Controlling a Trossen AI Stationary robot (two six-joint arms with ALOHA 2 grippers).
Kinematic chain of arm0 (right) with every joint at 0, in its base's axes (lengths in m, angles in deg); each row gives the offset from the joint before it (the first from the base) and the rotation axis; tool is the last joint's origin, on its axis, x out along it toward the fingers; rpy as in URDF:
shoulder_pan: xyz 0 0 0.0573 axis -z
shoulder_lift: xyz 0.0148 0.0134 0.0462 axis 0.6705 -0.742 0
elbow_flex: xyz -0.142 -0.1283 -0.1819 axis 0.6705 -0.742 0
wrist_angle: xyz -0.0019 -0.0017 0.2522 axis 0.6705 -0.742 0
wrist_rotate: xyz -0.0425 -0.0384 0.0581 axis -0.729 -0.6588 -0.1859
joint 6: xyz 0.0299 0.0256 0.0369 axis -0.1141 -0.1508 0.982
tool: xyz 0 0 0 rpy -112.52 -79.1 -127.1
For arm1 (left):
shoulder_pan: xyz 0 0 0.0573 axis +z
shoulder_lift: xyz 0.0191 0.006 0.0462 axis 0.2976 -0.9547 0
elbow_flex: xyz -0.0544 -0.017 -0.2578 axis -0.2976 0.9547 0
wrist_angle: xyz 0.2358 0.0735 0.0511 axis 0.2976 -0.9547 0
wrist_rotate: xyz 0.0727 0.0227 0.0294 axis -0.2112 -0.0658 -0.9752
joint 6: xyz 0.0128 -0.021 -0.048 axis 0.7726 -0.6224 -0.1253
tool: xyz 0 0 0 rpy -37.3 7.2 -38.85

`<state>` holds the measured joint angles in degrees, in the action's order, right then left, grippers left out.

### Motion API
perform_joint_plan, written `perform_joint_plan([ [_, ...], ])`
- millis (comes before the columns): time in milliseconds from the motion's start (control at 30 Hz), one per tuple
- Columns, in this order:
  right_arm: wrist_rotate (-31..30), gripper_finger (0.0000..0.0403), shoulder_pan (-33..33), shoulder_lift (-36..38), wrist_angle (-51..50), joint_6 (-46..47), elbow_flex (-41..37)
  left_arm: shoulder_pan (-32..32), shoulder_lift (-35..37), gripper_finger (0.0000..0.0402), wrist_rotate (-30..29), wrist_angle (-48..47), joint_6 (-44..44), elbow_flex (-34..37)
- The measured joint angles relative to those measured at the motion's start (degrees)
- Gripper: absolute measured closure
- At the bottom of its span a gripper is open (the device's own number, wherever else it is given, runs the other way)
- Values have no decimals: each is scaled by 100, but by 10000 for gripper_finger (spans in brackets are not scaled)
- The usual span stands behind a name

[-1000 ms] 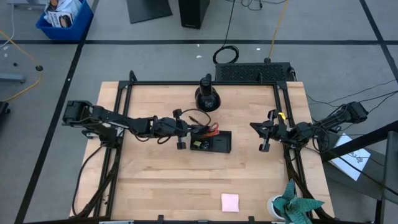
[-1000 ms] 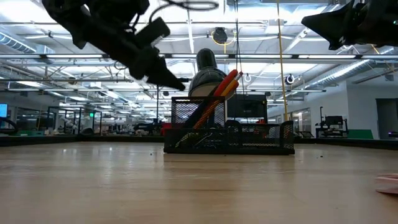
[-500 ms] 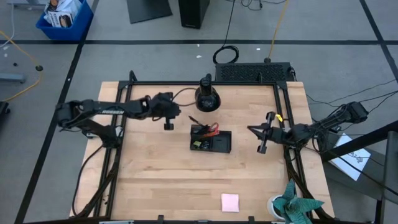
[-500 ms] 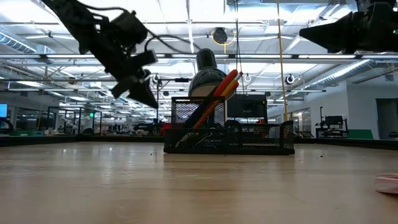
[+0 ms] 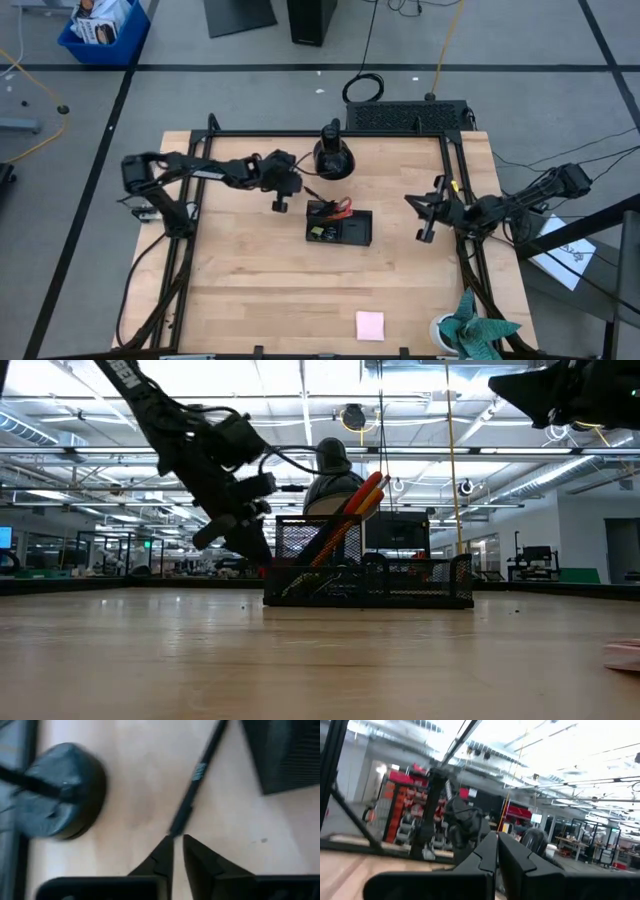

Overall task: Pick and place office supplies into organizer
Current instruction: Put the black pen into the black desk organizer

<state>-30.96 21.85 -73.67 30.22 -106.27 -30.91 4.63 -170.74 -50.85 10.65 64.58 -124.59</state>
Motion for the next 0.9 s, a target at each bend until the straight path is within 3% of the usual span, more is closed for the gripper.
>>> perform_joint_plan([
  [100, 0, 394, 2, -2, -249, -37, 69, 49, -297, 315, 319, -126, 337, -176],
  [300, 0, 394, 2, -3, -347, -13, 90, 133, -607, 224, 281, -161, 1008, -392],
  [433, -6, 394, 2, -7, -347, -44, 90, 232, -794, 194, 263, -152, 1282, -554],
  [600, -22, 394, 2, -7, -388, -130, 90, 334, -1112, 199, 284, -219, 1561, -800],
  [900, -256, 394, 4, -5, -547, -162, 90, 342, -1610, 255, 518, -745, 1645, -1404],
])
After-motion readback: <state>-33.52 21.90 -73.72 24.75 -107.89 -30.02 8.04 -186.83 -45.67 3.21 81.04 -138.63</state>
